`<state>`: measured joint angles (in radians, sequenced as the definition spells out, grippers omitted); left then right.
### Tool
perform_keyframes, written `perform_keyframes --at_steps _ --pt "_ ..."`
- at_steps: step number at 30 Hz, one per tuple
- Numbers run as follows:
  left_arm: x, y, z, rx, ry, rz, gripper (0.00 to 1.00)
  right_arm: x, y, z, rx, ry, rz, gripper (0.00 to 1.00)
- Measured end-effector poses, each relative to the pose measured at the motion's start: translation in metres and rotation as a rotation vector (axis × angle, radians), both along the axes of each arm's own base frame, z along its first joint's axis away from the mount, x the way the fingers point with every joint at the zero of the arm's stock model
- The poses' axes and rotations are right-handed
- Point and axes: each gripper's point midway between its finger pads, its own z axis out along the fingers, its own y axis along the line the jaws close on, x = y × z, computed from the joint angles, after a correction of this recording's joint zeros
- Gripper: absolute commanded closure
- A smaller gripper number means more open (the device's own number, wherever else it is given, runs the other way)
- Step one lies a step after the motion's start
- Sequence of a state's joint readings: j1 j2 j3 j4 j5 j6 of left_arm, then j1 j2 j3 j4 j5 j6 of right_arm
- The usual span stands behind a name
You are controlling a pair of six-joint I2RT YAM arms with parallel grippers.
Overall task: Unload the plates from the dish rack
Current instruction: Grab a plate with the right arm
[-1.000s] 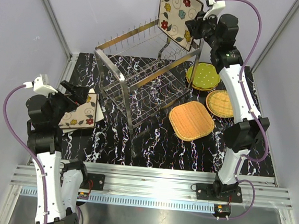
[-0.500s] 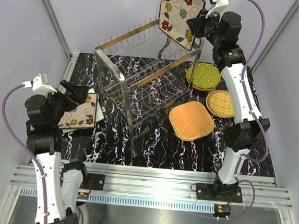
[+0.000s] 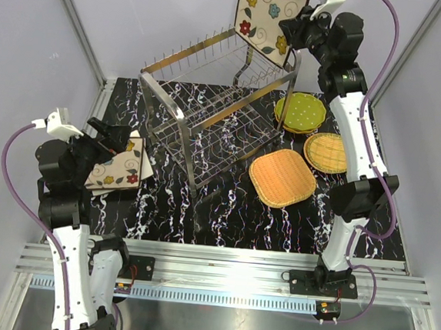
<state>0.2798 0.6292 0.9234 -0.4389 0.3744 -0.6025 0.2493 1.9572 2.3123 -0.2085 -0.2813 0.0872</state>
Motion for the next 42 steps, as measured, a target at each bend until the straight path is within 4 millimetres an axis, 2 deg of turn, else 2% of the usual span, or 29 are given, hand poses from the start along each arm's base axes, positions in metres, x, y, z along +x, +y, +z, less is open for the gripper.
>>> perform_keyframes --at_steps 9,20,26,34,42 --pt "0.0 -0.003 0.01 -0.019 -0.029 -0.013 0.01 0.001 -0.001 0.002 0.012 0.001 0.0 1.0" --pt "-0.001 -0.006 0.025 -0.032 -0.065 -0.018 0.01 -0.002 -0.009 0.022 0.026 -0.041 -0.013 1.0" --pt "-0.001 -0.01 0.031 -0.076 -0.08 -0.033 0.01 -0.002 -0.011 0.023 0.047 -0.035 -0.014 1.0" --pt "0.001 -0.025 0.059 -0.186 -0.153 -0.107 0.01 -0.006 -0.008 0.023 0.158 0.037 0.02 1.0" --pt "0.0 -0.047 0.107 -0.328 -0.281 -0.258 0.01 -0.015 0.003 0.025 0.318 0.145 0.1 1.0"
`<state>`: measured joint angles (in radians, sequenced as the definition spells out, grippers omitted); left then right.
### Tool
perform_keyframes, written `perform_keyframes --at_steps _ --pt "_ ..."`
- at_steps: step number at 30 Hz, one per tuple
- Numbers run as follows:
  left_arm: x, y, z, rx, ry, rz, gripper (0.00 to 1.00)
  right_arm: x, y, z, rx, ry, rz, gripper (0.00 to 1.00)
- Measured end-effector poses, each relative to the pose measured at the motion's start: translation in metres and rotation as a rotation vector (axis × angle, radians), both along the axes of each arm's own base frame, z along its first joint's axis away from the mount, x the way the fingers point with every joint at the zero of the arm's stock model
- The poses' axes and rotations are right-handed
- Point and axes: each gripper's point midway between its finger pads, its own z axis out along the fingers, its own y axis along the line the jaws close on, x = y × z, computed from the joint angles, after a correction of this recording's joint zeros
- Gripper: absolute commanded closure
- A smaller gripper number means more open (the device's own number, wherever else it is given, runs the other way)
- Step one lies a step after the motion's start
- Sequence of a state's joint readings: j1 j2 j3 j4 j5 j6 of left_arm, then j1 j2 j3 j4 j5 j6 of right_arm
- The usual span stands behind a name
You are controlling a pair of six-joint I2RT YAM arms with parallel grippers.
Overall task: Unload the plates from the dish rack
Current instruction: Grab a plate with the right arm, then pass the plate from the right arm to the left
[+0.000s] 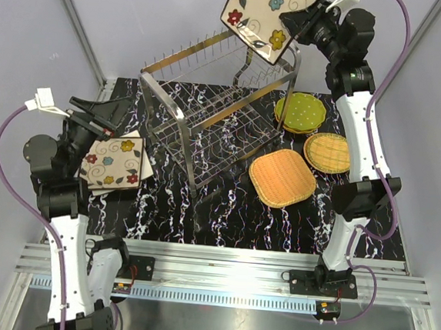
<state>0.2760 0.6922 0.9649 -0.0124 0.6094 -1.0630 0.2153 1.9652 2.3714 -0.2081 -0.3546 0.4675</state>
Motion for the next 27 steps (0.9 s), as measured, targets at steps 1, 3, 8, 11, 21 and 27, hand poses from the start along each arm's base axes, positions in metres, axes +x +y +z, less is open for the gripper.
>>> perform_keyframes --at_steps 1,3,8,11,21,27 --pt "0.001 -0.002 0.003 -0.013 -0.005 -0.019 0.01 -0.002 0.002 0.001 0.025 0.016 0.016 1.0" --pt "0.005 -0.007 0.007 -0.036 -0.003 -0.05 0.01 -0.005 0.006 0.002 0.079 0.053 0.043 1.0" --pt "0.007 -0.034 0.023 -0.057 -0.014 -0.158 0.01 -0.013 0.016 0.006 0.209 0.137 0.115 1.0" --pt "0.004 -0.059 0.035 -0.062 -0.034 -0.239 0.01 -0.019 0.022 0.006 0.294 0.197 0.161 1.0" --pt "0.015 -0.109 0.061 -0.071 -0.07 -0.334 0.01 -0.039 0.049 -0.006 0.418 0.365 0.261 1.0" --pt "0.034 -0.123 0.056 -0.065 -0.047 -0.31 0.01 -0.067 0.081 -0.003 0.429 0.402 0.341 1.0"
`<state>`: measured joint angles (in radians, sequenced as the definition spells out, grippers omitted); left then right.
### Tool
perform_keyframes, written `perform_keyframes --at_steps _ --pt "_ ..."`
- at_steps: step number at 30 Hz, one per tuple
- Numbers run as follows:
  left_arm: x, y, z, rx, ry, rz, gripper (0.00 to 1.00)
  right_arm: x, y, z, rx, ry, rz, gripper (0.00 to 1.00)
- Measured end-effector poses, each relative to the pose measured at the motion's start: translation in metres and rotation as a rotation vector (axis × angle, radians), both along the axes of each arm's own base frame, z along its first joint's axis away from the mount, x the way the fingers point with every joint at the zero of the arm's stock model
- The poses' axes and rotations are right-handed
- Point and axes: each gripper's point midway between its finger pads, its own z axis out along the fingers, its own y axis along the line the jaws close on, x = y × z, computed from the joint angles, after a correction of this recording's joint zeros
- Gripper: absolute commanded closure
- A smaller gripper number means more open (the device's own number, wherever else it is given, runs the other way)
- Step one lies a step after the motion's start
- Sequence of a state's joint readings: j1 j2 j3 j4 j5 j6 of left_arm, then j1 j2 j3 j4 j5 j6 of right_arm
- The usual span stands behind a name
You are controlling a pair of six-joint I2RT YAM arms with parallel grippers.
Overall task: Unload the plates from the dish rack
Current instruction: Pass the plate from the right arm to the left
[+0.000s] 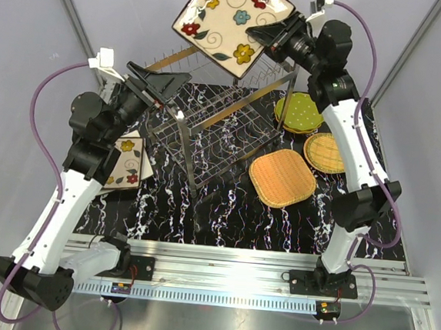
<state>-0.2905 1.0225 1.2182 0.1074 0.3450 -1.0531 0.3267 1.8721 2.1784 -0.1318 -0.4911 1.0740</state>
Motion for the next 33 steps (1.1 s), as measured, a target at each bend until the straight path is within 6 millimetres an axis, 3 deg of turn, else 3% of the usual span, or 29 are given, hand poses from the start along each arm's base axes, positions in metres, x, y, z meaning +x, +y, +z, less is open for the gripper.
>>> perform_keyframes --at_steps 10,15,20,26,33 --pt "0.019 0.0 0.003 -0.01 -0.003 0.049 0.01 -0.055 0.033 0.02 0.025 -0.039 0.132 1.0" --pt "0.02 0.0 0.005 -0.015 -0.007 0.056 0.04 -0.068 0.039 0.028 0.035 -0.066 0.162 1.0" --pt "0.021 -0.002 0.007 -0.02 -0.017 0.053 0.1 -0.078 0.052 0.022 0.034 -0.062 0.194 1.0" --pt "0.019 -0.002 0.013 -0.032 -0.041 0.052 0.19 -0.089 0.075 0.002 0.011 -0.022 0.244 1.0" --pt "0.021 0.001 0.015 -0.056 -0.03 0.067 0.47 -0.098 0.087 0.003 0.015 -0.055 0.262 1.0"
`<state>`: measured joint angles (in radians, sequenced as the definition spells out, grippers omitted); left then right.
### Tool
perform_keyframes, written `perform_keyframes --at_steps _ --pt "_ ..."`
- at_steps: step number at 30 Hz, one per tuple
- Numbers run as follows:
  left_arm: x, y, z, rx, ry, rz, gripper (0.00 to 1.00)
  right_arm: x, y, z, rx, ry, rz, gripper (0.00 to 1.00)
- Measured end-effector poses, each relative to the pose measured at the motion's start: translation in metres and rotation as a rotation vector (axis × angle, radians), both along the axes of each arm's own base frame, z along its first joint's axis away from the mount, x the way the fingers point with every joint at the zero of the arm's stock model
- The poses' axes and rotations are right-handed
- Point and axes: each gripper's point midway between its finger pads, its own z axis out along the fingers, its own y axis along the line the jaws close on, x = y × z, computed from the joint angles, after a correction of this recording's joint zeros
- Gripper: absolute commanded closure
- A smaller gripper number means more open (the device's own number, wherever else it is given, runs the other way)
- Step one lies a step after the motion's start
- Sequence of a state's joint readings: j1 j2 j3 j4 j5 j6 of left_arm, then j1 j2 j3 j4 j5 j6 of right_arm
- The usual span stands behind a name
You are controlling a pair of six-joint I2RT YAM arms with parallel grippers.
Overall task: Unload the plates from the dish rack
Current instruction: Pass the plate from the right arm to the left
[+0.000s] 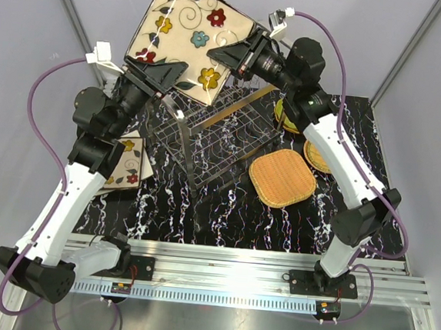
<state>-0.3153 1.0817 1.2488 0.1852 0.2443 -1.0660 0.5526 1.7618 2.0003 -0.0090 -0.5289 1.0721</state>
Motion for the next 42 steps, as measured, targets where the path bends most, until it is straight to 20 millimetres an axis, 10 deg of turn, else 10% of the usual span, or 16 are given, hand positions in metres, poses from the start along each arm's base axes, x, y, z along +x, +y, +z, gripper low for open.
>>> perform_keyframes --at_steps 10,13,29,42 --pt "-0.003 0.006 -0.002 -0.012 0.01 0.025 0.76 -0.014 0.002 0.01 0.018 -0.066 0.0 1.0" --pt "-0.009 0.007 0.002 -0.044 0.014 0.015 1.0 -0.02 0.004 0.011 0.019 -0.095 0.003 0.99" --pt "-0.031 0.031 -0.01 -0.096 0.015 0.042 1.0 -0.057 0.012 0.019 0.004 -0.244 0.062 0.01" --pt "-0.045 0.057 -0.011 -0.095 -0.003 0.131 1.0 -0.068 0.001 0.026 -0.023 -0.339 0.036 0.0"
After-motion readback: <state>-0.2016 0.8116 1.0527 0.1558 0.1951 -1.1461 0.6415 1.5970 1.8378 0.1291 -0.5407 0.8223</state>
